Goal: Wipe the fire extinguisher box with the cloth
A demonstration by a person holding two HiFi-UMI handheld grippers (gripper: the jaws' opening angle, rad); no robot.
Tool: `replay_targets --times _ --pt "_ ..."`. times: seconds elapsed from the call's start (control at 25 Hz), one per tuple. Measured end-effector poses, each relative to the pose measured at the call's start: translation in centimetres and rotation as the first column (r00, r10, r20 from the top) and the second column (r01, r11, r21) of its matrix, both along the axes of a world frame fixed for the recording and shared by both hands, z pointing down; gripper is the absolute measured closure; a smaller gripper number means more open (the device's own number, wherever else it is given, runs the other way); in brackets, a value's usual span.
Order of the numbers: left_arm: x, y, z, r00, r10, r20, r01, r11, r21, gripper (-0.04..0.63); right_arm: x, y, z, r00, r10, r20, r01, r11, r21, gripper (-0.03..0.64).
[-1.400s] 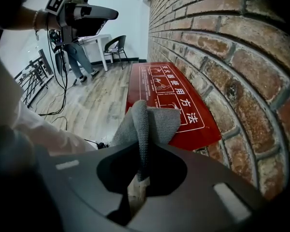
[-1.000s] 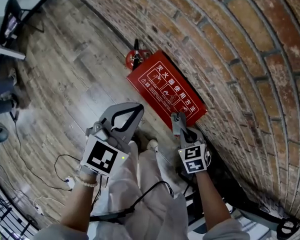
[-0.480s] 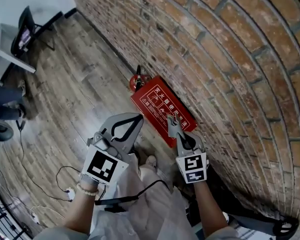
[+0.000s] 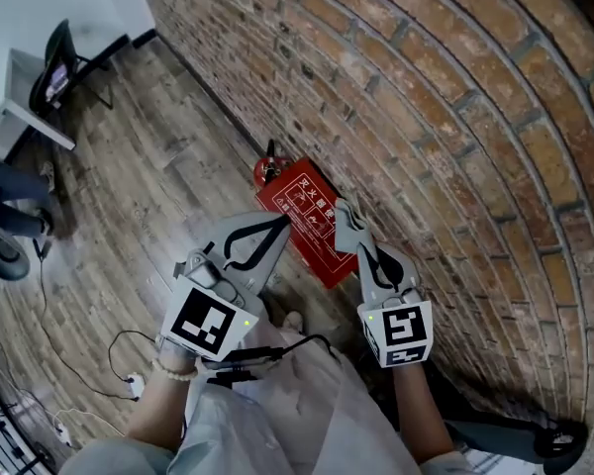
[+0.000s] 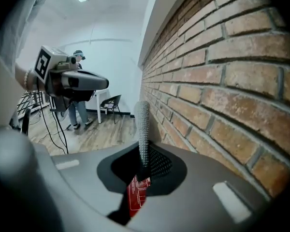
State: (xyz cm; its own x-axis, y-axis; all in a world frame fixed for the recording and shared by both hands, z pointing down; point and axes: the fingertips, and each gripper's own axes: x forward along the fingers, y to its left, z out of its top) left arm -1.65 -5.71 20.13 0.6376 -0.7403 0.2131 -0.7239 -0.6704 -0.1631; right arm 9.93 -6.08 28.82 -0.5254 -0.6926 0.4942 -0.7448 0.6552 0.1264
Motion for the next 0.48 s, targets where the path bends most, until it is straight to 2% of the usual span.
replay_targets --times 0.12,0.28,0.48 --pt "-0.2 0.4 -1.7 1.0 -0.019 -0.007 0.019 1.0 0.021 0.596 0.4 0.2 -2.6 1.0 0.006 0.013 -0.006 0.999 0.047 0.597" --pt "-0.3 1.0 -3.4 0.999 -0.015 0.039 0.012 0.998 0.061 0.596 0.8 0.2 -5.6 1.0 0.004 0.014 -0.005 0.993 0.122 0.597" --pt "-0.3 2.0 -5.0 0.998 -0.018 0.055 0.013 0.995 0.095 0.597 0.8 0.6 -8.2 1.0 0.001 0.014 -0.004 0.981 0.196 0.597"
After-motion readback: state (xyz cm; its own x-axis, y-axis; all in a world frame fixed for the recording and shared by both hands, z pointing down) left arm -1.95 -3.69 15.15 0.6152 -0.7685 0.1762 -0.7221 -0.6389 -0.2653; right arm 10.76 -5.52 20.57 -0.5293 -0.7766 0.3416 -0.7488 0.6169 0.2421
